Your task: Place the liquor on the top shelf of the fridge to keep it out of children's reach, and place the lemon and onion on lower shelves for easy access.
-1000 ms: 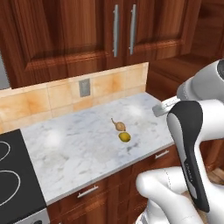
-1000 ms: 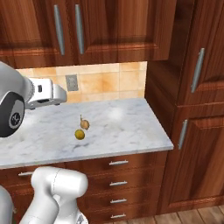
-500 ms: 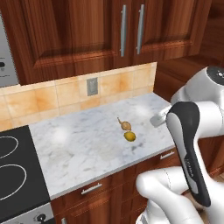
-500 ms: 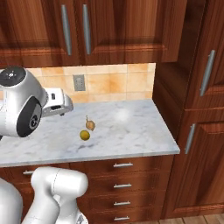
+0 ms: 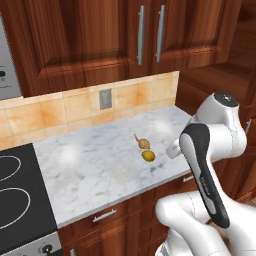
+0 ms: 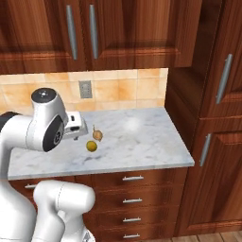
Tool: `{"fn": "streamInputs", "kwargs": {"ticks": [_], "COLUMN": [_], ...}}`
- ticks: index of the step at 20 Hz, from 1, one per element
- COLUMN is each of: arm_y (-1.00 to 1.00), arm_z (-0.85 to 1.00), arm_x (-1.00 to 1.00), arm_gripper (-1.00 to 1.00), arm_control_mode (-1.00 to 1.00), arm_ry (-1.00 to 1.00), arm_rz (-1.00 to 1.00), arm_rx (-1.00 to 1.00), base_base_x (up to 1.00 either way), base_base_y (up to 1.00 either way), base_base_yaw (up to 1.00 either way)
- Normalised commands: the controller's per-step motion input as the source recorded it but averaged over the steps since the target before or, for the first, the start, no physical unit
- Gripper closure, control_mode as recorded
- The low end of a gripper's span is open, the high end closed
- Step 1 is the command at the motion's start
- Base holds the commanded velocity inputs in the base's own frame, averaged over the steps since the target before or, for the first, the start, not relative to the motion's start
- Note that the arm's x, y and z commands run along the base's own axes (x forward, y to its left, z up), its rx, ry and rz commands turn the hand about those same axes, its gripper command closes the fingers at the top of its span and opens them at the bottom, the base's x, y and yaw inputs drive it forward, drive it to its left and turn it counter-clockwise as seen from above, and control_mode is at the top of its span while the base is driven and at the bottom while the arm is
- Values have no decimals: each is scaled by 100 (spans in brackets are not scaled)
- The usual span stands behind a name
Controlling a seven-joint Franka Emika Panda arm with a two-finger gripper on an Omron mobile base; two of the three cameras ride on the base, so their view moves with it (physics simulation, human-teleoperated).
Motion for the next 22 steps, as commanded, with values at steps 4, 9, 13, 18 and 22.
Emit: {"fn": "streamInputs", "kwargs": {"ticks": [4,9,13,18,22], "arm_y": [0,0,0,0,0], "arm_z": [-29,-31,-29,-24,-32], "arm_x": [6,19,41,55,53], "arm_gripper": [-100,-100,-100,-100,-100], "arm_control_mode": [-100,-100,-100,-100,-100], "arm_ry": [4,1,7,10,9], "arm_rz": [-12,-16,-6,0,0], "arm_rx": [0,0,0,0,0], "base_base_x": [0,0,0,0,0], "base_base_y": [0,0,0,0,0], "base_base_yaw": [0,0,0,0,0]}}
